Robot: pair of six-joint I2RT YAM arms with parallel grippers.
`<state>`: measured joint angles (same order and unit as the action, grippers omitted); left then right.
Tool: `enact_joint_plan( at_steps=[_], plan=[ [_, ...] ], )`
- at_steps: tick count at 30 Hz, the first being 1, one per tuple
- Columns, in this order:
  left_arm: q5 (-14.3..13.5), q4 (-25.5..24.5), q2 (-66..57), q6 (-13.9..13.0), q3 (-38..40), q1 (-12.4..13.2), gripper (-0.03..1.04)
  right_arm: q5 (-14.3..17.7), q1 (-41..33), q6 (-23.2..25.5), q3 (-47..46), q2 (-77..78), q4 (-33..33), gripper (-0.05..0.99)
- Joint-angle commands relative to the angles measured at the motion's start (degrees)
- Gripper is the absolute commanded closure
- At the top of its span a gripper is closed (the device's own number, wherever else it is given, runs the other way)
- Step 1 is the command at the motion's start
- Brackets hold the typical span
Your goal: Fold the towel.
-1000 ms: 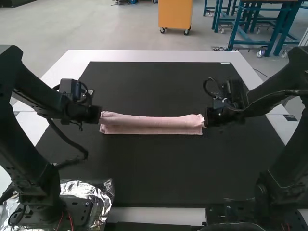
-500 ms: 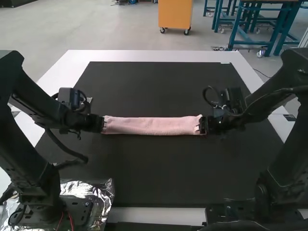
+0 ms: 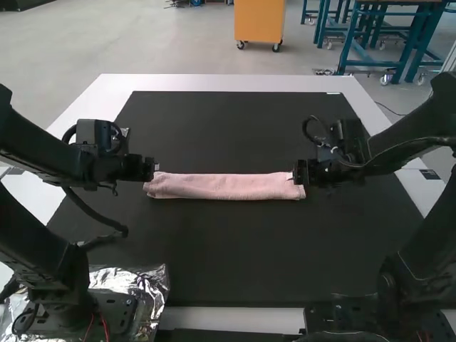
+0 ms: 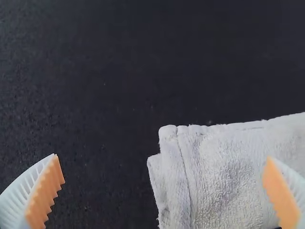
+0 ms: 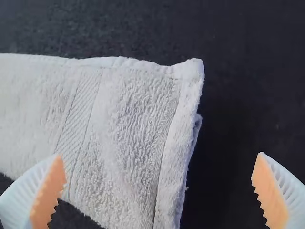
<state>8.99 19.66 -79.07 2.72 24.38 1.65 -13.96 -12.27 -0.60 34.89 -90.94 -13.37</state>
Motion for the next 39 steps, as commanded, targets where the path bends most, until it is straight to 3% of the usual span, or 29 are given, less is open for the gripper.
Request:
enact_joint_plan(
  at_steps=[1,15,18,21,24,27,39],
  plan=[
    [-0.29,0.29,0.76,0.62,0.49,0.55,0.04,0.77,-1.44,0.43,1.14,-2.67,-1.49,0.04],
    [-0.21,-0.24,0.93,0.53,0.05,0.55,0.04,2.35,-1.70,-0.37,3.87,-10.49,-6.23,0.05],
    [-0.21,-0.24,0.93,0.53,0.05,0.46,0.04,2.35,-1.88,-0.54,4.48,-11.98,-6.76,0.10],
    [-0.12,-0.24,0.93,0.53,-0.04,0.55,0.04,2.27,-2.23,-0.54,4.57,-13.30,-7.46,0.25],
    [-0.12,-0.24,0.93,0.53,-0.04,0.55,0.04,1.12,-2.49,-0.63,4.48,-14.36,-7.82,0.47],
    [-0.03,-0.41,0.93,0.44,-0.04,0.55,0.04,-0.55,-2.93,-1.42,4.30,-14.88,-7.73,0.97],
    [-0.21,2.66,0.76,0.44,-0.12,0.28,0.04,-2.22,2.78,-2.21,3.69,2.08,-1.93,0.96]
  ],
)
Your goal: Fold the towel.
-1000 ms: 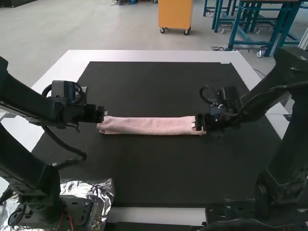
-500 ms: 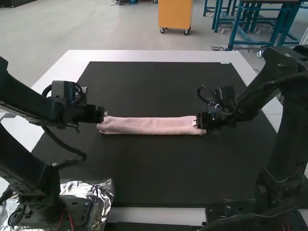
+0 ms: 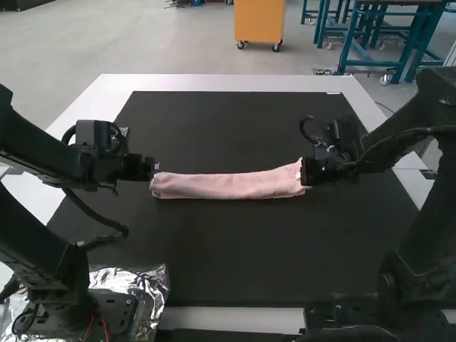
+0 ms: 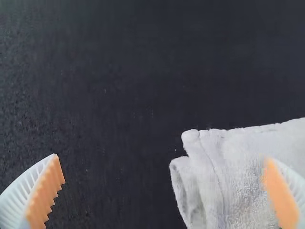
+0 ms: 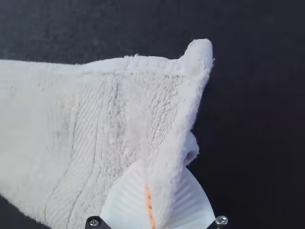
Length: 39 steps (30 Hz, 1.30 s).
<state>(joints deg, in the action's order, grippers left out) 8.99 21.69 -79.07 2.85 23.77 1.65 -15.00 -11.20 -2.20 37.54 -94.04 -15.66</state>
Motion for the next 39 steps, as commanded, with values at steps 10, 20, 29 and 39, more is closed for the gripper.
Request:
enact_joint_plan(
  at_steps=[10,20,29,39],
  plan=[
    [-0.29,0.81,0.58,0.22,0.49,0.37,0.04,-2.49,-5.32,1.93,4.74,7.03,3.27,0.96],
    [-0.91,1.07,0.49,0.05,-0.74,0.46,0.04,-0.29,-18.42,6.42,10.98,-0.71,1.16,0.96],
    [-2.05,1.60,0.49,-0.13,-0.74,0.55,0.04,-0.38,-24.31,7.82,14.76,-7.47,-1.39,0.96],
    [-2.58,2.13,0.49,-0.22,-0.74,0.55,0.04,-0.38,-28.26,7.56,20.56,-13.71,-2.71,0.96]
  ],
)
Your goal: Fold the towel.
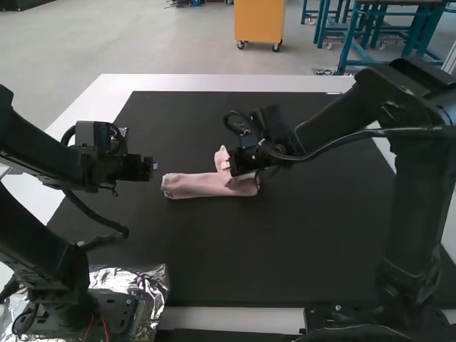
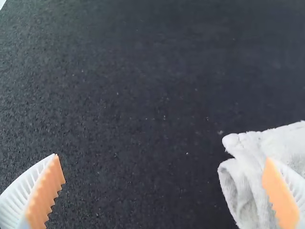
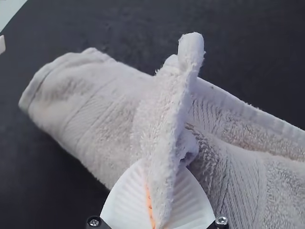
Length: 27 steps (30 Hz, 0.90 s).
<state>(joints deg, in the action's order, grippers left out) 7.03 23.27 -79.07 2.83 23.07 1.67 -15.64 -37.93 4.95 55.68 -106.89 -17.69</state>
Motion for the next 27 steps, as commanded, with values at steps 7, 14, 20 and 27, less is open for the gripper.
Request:
enact_joint_plan(
  at_steps=[7,14,20,27],
  plan=[
    [-0.61,0.46,0.58,-0.19,-0.13,0.53,0.04,0.26,-4.96,0.23,6.72,-5.34,-0.59,0.96],
    [-0.61,0.38,0.49,-0.19,-0.39,0.53,0.04,0.26,-7.07,-0.03,10.85,-9.30,-0.59,0.96],
    [-0.61,1.34,0.58,-0.19,-1.71,0.53,0.04,0.26,-7.95,-0.03,14.54,-12.46,-0.59,0.96],
    [-0.52,2.13,0.58,-0.19,-2.42,0.53,0.04,0.26,-9.00,-0.20,18.85,-16.33,-0.50,0.96]
  ],
)
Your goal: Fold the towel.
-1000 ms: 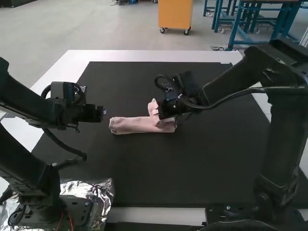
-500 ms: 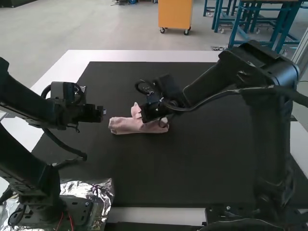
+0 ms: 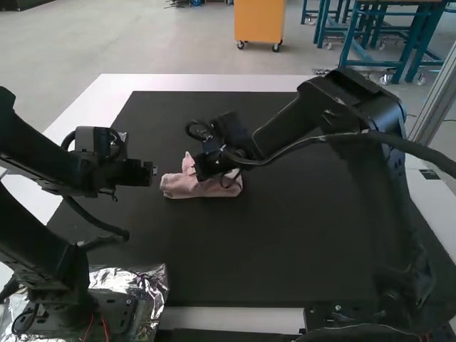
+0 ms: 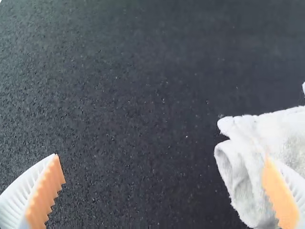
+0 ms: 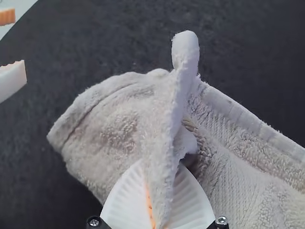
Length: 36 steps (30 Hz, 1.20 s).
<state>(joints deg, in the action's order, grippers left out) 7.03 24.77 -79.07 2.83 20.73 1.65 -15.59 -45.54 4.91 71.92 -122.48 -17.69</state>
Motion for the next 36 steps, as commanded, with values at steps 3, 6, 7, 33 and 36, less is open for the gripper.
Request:
enact_joint_plan(
  at_steps=[3,6,7,33,36],
  plan=[
    [-0.52,0.71,0.49,-0.19,-0.08,0.55,0.04,0.21,-1.83,0.01,4.81,-2.42,-0.32,0.95],
    [-0.61,0.89,0.58,-0.19,-0.08,0.55,0.04,0.21,-2.54,0.10,7.27,-3.56,0.20,0.88],
    [-0.61,0.89,0.49,-0.19,-0.08,0.55,0.04,0.21,-2.80,0.37,7.97,-3.82,0.55,0.81],
    [-0.79,2.21,0.49,-0.19,-0.08,0.55,0.04,-0.58,-0.60,1.16,8.15,7.07,0.99,0.96],
    [-1.23,2.21,0.49,-0.28,-0.08,0.55,0.04,-0.49,1.07,0.37,4.63,7.25,-1.73,0.96]
  ],
)
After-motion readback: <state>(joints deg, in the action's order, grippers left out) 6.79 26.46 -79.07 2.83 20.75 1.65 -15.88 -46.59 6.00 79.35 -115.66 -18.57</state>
